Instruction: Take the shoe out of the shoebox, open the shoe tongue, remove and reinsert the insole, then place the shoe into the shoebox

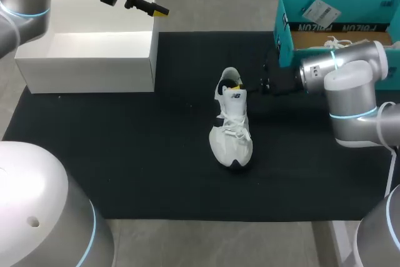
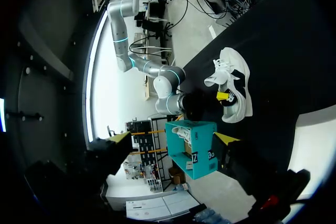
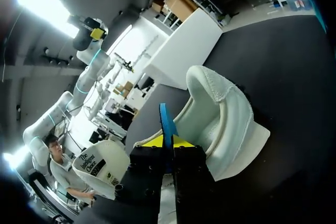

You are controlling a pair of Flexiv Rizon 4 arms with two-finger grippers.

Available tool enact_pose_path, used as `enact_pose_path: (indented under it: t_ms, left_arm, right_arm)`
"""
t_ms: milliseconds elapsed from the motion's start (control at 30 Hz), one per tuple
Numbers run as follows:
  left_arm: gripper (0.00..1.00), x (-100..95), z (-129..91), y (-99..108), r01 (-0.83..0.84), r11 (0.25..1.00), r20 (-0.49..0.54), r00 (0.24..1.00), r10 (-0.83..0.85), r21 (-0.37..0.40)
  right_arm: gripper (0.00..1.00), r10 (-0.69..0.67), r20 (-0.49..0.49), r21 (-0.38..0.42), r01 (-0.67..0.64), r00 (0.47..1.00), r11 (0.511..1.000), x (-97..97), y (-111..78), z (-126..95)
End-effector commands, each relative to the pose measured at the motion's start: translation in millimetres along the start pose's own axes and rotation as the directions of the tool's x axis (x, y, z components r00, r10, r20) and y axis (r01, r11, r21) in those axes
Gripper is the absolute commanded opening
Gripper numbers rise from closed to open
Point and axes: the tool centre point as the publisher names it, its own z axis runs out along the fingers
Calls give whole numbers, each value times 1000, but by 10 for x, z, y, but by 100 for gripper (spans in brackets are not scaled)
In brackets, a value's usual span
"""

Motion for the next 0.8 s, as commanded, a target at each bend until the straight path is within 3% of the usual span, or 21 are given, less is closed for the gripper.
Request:
enact_pose_path:
  t_ms: [33,67,100,167,233,300,333,800]
  left_arm:
    - [100,-2,-3,6,-1,1000,-3,1000,1,2]
    - [100,-2,-3,6,-1,1000,-3,1000,1,2]
    - [100,-2,-3,6,-1,1000,-3,1000,1,2]
    - [100,-2,-3,6,-1,1000,-3,1000,1,2]
    - [100,-2,-3,6,-1,1000,-3,1000,1,2]
    - [100,-2,-3,6,-1,1000,-3,1000,1,2]
    - [100,-2,-3,6,-1,1000,-3,1000,1,2]
    - [100,-2,-3,6,-1,1000,-3,1000,1,2]
  right_arm:
    - [68,-15,18,-23,15,1000,1000,9,5,-8]
    - [91,-23,26,-28,24,999,999,12,34,-18]
    - [100,-30,30,-31,31,999,999,5,64,-33]
    - [100,-42,37,-34,44,998,998,-14,122,-60]
    - [88,-51,40,-37,52,998,998,-24,170,-76]
    - [36,-58,42,-34,60,997,998,-25,190,-74]
    - [0,-59,41,-32,60,997,998,-22,195,-68]
    - [0,-4,8,16,3,1000,1000,53,-62,59]
